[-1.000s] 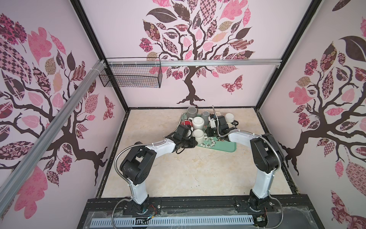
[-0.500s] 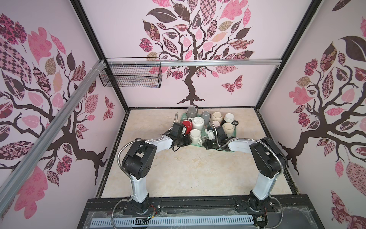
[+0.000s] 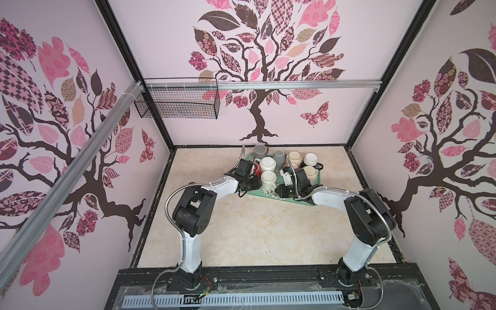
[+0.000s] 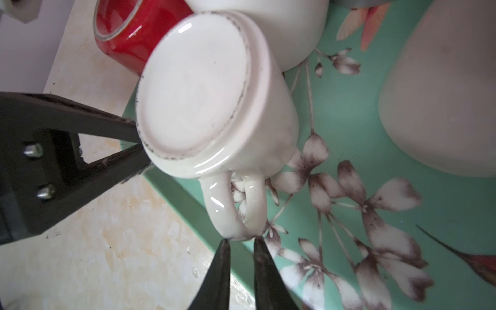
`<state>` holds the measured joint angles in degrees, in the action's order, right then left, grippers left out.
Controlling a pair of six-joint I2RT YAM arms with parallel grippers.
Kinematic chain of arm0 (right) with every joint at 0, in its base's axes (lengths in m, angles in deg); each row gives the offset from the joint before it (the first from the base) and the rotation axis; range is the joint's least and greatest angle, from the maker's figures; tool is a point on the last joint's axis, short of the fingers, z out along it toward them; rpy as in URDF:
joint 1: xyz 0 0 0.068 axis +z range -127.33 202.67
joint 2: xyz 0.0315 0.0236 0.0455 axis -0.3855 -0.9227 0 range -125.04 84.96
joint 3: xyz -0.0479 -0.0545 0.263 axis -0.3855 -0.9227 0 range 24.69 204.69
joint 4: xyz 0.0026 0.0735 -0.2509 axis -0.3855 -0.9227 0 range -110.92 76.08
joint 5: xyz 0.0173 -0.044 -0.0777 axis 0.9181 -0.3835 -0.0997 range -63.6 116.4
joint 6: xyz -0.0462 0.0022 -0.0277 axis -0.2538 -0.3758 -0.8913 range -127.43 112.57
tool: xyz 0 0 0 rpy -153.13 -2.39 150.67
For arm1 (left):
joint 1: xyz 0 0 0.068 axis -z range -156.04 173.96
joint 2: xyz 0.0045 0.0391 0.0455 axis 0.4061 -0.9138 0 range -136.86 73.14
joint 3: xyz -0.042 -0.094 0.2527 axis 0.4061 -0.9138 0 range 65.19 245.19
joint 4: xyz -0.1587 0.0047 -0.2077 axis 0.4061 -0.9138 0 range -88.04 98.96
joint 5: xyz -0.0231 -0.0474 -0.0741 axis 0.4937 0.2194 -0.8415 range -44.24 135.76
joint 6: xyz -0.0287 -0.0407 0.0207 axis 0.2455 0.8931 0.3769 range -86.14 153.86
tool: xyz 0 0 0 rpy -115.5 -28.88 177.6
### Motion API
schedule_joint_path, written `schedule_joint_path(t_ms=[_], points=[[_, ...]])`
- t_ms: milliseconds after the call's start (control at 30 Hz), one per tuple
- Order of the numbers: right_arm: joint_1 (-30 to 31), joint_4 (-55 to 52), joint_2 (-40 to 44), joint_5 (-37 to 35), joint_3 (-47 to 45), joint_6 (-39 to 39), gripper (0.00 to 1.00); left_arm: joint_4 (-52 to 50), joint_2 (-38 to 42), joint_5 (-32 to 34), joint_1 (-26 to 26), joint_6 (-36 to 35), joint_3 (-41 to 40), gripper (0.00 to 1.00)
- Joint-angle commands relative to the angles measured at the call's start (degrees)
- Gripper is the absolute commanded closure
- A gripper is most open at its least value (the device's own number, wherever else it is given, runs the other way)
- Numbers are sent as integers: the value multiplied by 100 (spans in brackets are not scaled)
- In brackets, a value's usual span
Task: Turn the mug right side up
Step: Rotate the mug on the tray, then pick up the mug from the tray.
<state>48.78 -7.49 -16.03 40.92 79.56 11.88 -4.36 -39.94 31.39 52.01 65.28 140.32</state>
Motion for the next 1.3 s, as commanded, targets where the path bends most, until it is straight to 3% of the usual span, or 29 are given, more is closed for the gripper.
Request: schedule_joint_path(t_ms=[0, 233, 500, 633, 800, 967, 1267], points=[[-1, 130, -66, -39, 189, 22, 80, -206, 83, 183, -11, -236, 258, 69], [120, 389, -629, 1336, 585, -294, 80, -455, 154, 331, -18, -395, 369, 69], [444, 601, -306, 2056, 373, -609, 76, -573, 750, 537, -41, -409, -190, 64], [446, 535, 176, 1550, 19, -563, 74, -870, 1034, 847, 39, -428, -262, 60], [270, 132, 1046, -75, -585, 136, 71, -2078, 954, 2565, 910, -570, 529, 51], [-342, 504, 1708, 58, -1387, 1000, 69, -2821, 389, 3163, 1429, -115, 1372, 44], [-371, 481, 1776, 215, -1736, 954, 68, -3360, -612, 3353, 1493, 174, 2584, 40]])
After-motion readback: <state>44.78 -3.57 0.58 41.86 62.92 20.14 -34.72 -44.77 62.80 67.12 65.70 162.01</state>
